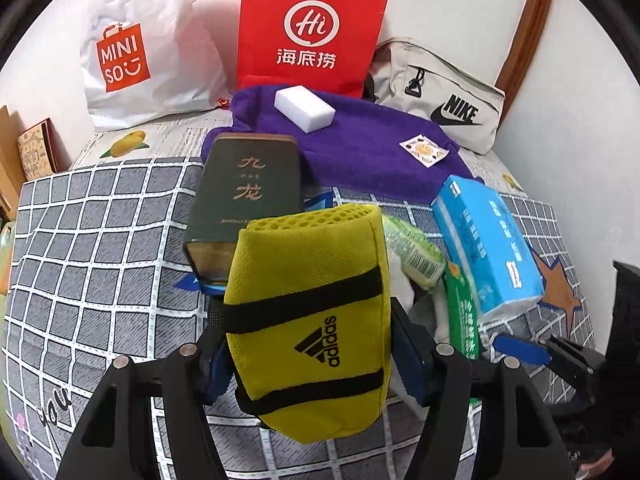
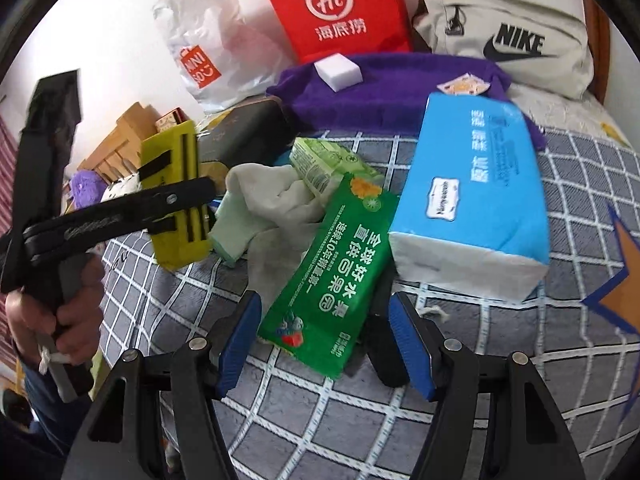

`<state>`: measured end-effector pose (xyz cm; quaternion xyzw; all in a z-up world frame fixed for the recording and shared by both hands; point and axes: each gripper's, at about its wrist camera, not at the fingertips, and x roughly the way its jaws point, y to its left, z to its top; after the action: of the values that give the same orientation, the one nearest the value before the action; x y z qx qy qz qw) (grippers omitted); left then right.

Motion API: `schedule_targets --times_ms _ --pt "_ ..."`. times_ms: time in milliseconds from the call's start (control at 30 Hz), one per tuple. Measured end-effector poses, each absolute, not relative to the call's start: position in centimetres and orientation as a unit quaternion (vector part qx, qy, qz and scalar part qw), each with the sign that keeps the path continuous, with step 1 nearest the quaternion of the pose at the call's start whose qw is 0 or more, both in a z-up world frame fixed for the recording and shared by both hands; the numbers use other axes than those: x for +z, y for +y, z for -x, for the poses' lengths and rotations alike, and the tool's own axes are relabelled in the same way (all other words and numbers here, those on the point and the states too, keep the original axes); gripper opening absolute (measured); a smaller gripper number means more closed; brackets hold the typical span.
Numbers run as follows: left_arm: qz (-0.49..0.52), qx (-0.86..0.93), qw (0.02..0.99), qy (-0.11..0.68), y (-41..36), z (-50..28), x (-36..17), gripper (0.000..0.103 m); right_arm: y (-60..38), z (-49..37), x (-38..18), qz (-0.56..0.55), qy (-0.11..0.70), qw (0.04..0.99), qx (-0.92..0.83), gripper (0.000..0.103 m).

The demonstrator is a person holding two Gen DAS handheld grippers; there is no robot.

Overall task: Organize soft objects
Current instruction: 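Close the right tool on the green snack packet while the left tool holds the pouch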

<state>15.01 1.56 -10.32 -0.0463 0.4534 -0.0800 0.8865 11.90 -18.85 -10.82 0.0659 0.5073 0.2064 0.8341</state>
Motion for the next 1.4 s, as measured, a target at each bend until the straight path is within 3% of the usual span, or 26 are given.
schedule_targets --times_ms 467,667,867,1300,1400 --pt "0.068 -0.090 0.878 0.466 3.6 -15.2 -11.7 0.065 -16.6 -13.5 -12.2 -0.038 0.517 0.839 0.165 0.066" --pt "0.070 -0.094 0.876 0.469 3.8 -15.4 -11.9 0.065 -16.1 -12.9 -11.7 0.009 0.509 0.842 0.179 0.051" --pt "0.066 -0.094 0.874 0.472 3.7 -15.5 -12.1 0.065 -16.0 -11.5 -10.4 0.063 0.504 0.840 0.189 0.051" --pt "0.061 -0.087 0.870 0.481 3.7 -16.2 -12.3 0.065 -16.9 -13.5 -12.2 0.011 0.519 0.837 0.174 0.056" --pt "0.062 -0.087 0.870 0.482 3.5 -16.3 -12.4 0.065 -17.0 -13.6 -12.1 0.014 0.514 0.839 0.176 0.045"
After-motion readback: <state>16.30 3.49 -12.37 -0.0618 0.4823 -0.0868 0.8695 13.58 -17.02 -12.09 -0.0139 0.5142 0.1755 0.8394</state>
